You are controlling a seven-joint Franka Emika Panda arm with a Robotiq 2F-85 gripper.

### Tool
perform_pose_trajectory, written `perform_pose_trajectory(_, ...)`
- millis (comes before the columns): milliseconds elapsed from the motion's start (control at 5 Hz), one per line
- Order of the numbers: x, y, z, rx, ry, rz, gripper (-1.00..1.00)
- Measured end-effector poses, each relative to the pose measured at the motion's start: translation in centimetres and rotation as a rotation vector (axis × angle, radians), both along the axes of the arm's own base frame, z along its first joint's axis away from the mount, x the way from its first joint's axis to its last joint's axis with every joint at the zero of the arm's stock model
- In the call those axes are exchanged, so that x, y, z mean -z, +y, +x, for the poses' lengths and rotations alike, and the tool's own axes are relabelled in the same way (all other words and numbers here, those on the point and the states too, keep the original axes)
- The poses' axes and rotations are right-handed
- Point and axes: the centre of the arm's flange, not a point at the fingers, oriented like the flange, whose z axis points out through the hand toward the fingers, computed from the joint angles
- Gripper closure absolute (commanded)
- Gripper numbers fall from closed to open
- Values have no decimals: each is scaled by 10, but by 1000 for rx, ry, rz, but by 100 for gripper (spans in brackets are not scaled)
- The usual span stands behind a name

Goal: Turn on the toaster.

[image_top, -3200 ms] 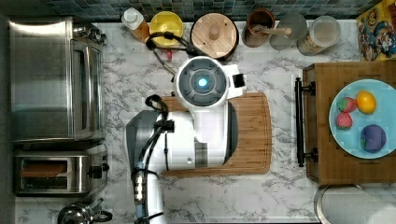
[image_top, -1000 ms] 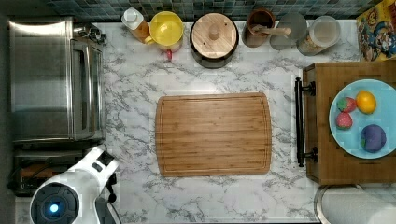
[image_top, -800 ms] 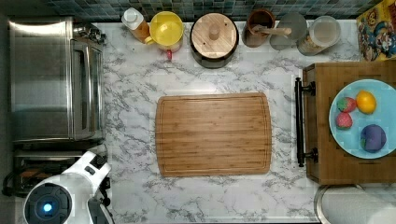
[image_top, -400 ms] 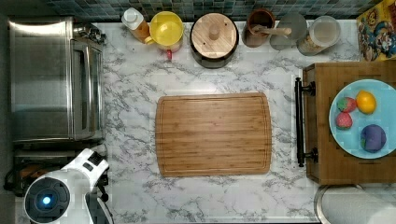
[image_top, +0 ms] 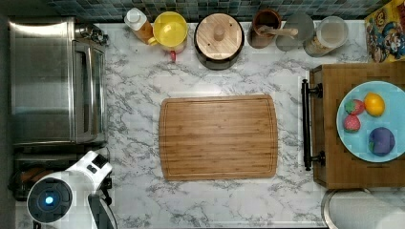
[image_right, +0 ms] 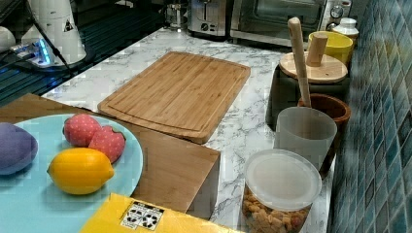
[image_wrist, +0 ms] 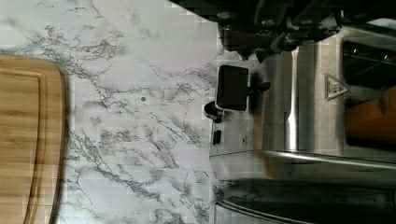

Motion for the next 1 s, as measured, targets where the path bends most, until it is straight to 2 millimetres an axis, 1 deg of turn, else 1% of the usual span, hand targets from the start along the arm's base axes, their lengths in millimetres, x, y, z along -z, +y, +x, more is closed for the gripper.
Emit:
perform_pose_trajectory(200, 18, 14, -1, 59, 1, -20, 100)
perform_pose_trajectory(400, 39, 23, -5, 84, 3, -81, 100)
perform_pose_trajectory(600, 50, 24, -5, 77, 12, -107, 100)
perform_pose_trajectory(1000, 53, 6, 13, 127, 22, -107, 100)
